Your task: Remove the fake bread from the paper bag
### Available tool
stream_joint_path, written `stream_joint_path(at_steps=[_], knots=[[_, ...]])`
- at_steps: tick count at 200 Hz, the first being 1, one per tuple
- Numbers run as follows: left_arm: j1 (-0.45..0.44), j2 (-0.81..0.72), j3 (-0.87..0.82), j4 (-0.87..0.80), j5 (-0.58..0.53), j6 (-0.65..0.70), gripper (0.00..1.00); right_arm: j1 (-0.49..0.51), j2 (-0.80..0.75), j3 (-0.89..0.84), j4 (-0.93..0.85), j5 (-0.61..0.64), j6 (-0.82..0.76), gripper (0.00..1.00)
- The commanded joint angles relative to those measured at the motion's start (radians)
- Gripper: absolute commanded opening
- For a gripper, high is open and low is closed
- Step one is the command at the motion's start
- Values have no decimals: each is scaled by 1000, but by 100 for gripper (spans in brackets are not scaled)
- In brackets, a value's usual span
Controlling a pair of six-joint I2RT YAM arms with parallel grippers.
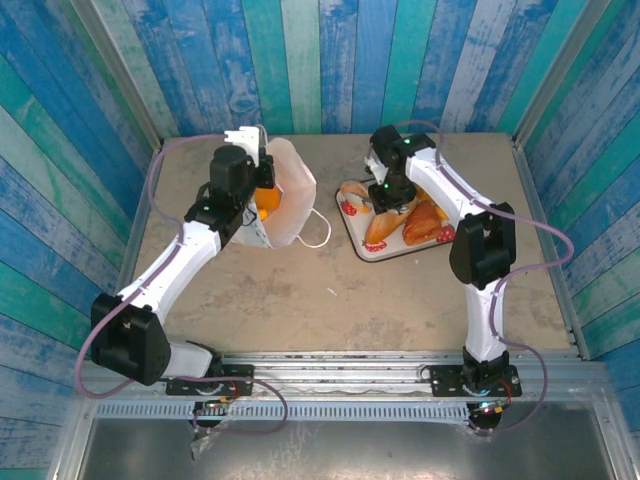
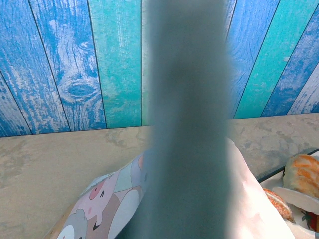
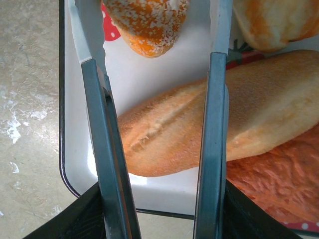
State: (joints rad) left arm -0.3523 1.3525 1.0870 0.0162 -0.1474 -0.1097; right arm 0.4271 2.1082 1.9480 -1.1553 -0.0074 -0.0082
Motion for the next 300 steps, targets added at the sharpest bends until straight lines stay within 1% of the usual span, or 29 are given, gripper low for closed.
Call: stream_joint_path(at_steps=[1, 55, 90, 143, 199, 260, 300], knots=[[3, -61, 28, 31, 9, -10, 3, -3, 17, -8, 9, -21, -12, 51], [3, -66, 30, 32, 7, -10, 3, 0, -18, -20, 13, -37, 9, 44], [3, -67, 30, 32, 6, -10, 4, 12, -74, -56, 25, -36, 66, 39], [3, -66, 27, 36, 15, -12, 3, 46, -150, -98, 58, -10, 245, 38], [4, -65, 22, 39, 16, -9, 4, 85, -153, -129, 71, 25, 394, 38], [4, -61, 14, 44, 21, -8, 3, 141, -157, -171, 64, 58, 458, 39], [3, -59, 13, 51, 28, -12, 3, 159, -148, -173, 47, 72, 458, 39]])
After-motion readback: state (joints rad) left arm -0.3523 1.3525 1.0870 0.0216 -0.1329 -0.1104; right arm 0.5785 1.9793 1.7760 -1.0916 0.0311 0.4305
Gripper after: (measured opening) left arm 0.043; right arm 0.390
